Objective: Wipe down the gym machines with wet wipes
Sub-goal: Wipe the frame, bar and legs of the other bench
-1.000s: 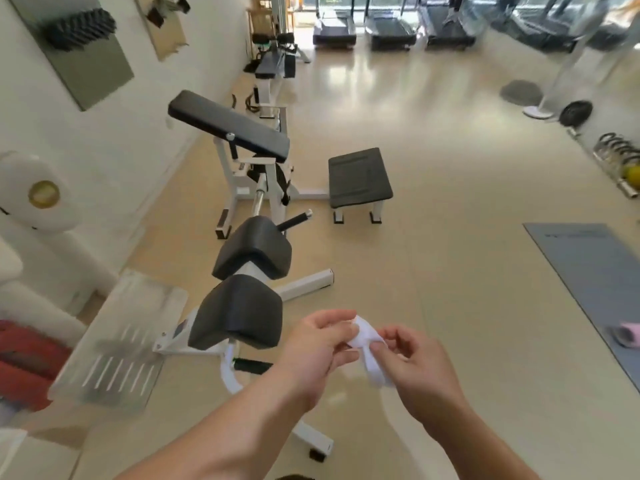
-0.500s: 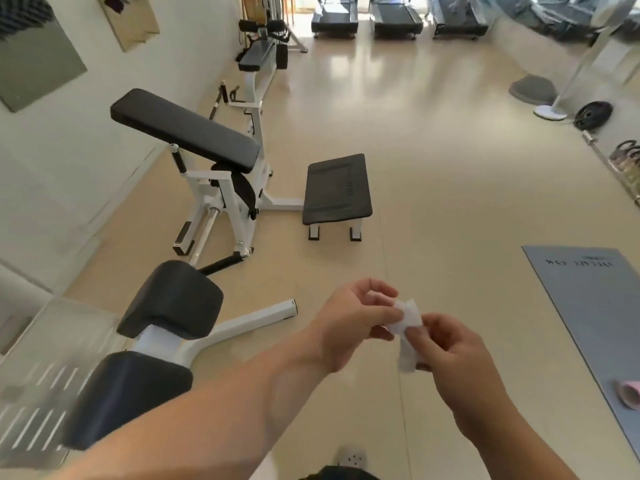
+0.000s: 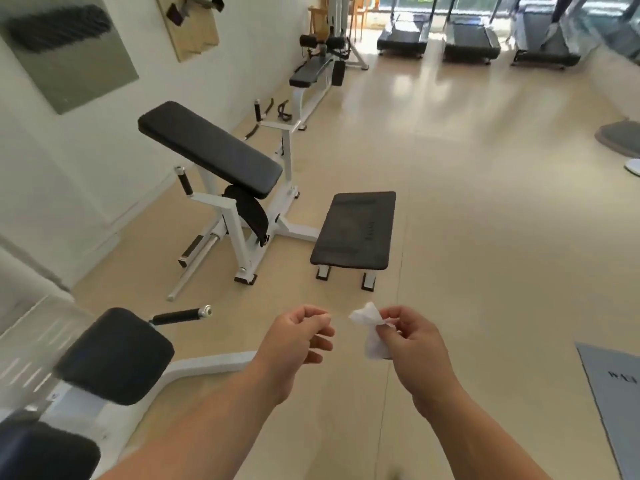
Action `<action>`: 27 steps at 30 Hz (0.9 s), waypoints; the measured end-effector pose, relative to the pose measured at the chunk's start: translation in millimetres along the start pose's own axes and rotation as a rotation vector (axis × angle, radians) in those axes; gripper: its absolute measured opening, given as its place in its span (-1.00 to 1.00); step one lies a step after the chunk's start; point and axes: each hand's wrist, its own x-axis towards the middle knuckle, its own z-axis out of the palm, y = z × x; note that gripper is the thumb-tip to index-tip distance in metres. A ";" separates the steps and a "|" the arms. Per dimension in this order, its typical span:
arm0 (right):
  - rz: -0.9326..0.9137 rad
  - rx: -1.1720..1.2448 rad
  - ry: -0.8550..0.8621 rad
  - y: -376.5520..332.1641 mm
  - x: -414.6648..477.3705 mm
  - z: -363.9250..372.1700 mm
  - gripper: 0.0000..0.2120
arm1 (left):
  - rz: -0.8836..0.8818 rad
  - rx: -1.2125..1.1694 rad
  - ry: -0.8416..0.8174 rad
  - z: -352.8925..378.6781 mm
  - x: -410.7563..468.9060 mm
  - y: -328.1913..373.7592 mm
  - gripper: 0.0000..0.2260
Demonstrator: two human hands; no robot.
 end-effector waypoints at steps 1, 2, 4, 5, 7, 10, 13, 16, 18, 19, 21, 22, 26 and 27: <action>-0.007 -0.011 -0.034 -2.6 23.2 -5.9 -0.69 | -0.001 -0.020 0.051 5.8 14.9 3.8 -0.90; -0.014 -0.028 -0.075 -6.6 47.0 -12.2 -0.68 | -0.007 -0.053 0.112 12.1 29.2 8.3 -0.91; -0.014 -0.060 -0.149 -17.4 91.8 -22.4 -0.69 | -0.012 -0.108 0.217 23.7 51.3 19.0 -0.90; -0.018 -0.072 -0.173 -23.3 113.1 -25.2 -0.70 | -0.009 -0.117 0.256 28.4 61.4 26.1 -0.90; -0.022 -0.105 -0.224 -37.5 151.1 -23.0 -0.72 | -0.011 -0.125 0.317 32.1 79.2 42.3 -0.88; -0.046 -0.103 -0.324 -68.7 210.7 -6.2 -0.77 | 0.025 -0.158 0.404 25.2 114.9 72.2 -0.86; -0.084 -0.140 -0.391 -89.7 270.4 20.8 -0.81 | 0.026 -0.209 0.490 9.2 161.3 92.7 -0.86; -0.076 -0.174 -0.437 -96.9 329.8 59.1 -0.81 | -0.006 -0.216 0.517 -17.5 223.4 104.9 -0.85; -0.073 -0.202 -0.446 -106.8 371.7 89.6 -0.82 | -0.036 -0.213 0.511 -38.0 272.4 120.1 -0.83; -0.064 -0.221 -0.444 -114.0 393.7 105.9 -0.83 | -0.055 -0.205 0.503 -48.8 297.6 130.9 -0.83; -0.043 -0.252 -0.447 -132.3 430.3 138.6 -0.86 | -0.085 -0.173 0.481 -68.5 340.3 157.0 -0.81; -0.031 -0.256 -0.454 -141.6 446.2 154.0 -0.87 | -0.085 -0.156 0.470 -77.9 357.9 171.7 -0.80; -0.003 -0.248 -0.503 -181.7 507.3 208.6 -0.92 | -0.051 -0.132 0.488 -113.5 418.7 234.8 -0.81; -0.002 -0.250 -0.514 -190.3 524.5 219.5 -0.93 | -0.048 -0.133 0.495 -120.4 432.7 248.0 -0.82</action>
